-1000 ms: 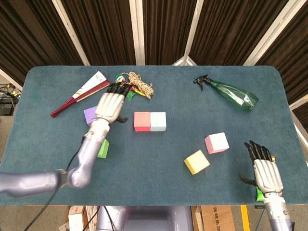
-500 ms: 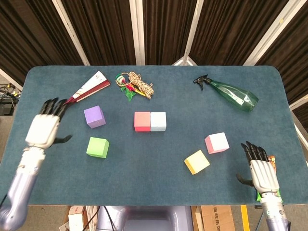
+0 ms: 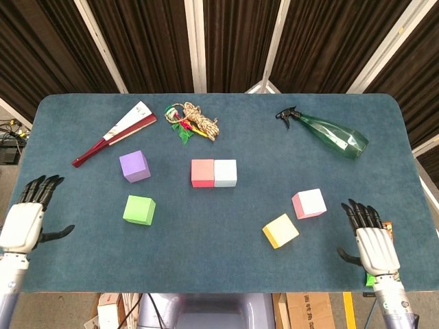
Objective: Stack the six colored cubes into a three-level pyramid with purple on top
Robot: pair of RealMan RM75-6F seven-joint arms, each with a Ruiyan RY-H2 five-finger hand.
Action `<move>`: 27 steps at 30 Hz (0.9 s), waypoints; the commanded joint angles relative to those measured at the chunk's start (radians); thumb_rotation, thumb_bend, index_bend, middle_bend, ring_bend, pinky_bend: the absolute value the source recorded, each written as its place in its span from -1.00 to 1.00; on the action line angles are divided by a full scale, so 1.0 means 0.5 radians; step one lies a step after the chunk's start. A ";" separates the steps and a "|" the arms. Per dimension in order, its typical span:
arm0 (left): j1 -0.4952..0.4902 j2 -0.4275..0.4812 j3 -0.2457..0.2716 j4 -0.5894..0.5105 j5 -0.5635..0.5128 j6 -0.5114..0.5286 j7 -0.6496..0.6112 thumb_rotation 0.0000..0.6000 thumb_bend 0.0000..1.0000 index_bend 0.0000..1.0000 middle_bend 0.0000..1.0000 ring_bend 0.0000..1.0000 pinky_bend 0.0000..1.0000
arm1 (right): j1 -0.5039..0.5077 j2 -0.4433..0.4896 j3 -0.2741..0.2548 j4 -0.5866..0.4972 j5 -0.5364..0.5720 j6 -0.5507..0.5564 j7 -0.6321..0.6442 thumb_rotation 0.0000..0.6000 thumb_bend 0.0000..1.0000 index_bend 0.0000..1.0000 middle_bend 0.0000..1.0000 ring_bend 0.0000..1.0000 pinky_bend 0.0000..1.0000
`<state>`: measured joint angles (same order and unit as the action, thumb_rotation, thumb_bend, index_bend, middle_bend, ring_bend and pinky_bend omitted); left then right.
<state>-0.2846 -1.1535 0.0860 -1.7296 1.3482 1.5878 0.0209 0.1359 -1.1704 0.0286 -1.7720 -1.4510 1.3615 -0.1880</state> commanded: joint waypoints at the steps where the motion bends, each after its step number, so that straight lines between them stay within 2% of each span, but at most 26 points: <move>1: 0.099 -0.060 -0.037 0.062 0.109 0.158 0.010 1.00 -0.67 -0.80 -0.86 -1.00 -1.00 | 0.046 0.111 -0.066 -0.073 -0.135 -0.070 -0.036 1.00 -0.50 -0.88 -0.94 -0.97 -0.95; 8: 0.190 -0.091 -0.104 0.083 0.191 0.281 -0.001 1.00 -0.67 -0.81 -0.86 -1.00 -1.00 | 0.247 0.318 -0.156 -0.266 -0.262 -0.448 -0.053 1.00 -0.50 -0.88 -0.94 -0.97 -0.96; 12: 0.201 -0.101 -0.123 0.089 0.207 0.262 0.006 1.00 -0.67 -0.81 -0.87 -1.00 -1.00 | 0.373 0.359 -0.139 -0.324 -0.253 -0.638 -0.025 1.00 -0.50 -0.88 -0.94 -0.97 -0.96; 17: 0.211 -0.128 -0.151 0.114 0.229 0.231 0.048 1.00 -0.67 -0.81 -0.87 -1.00 -1.00 | 0.516 0.299 -0.075 -0.310 -0.167 -0.821 -0.127 1.00 -0.50 -0.88 -0.94 -0.97 -0.96; 27: 0.237 -0.179 -0.219 0.141 0.232 0.186 0.096 1.00 -0.67 -0.81 -0.86 -1.00 -1.00 | 0.698 0.136 0.037 -0.229 0.006 -0.975 -0.185 1.00 -0.50 -0.86 -0.94 -0.97 -0.96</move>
<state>-0.1673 -1.2420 -0.0226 -1.6590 1.4636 1.6814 0.0687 0.4786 -1.0958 0.0414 -1.8914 -1.4564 0.8808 -0.2763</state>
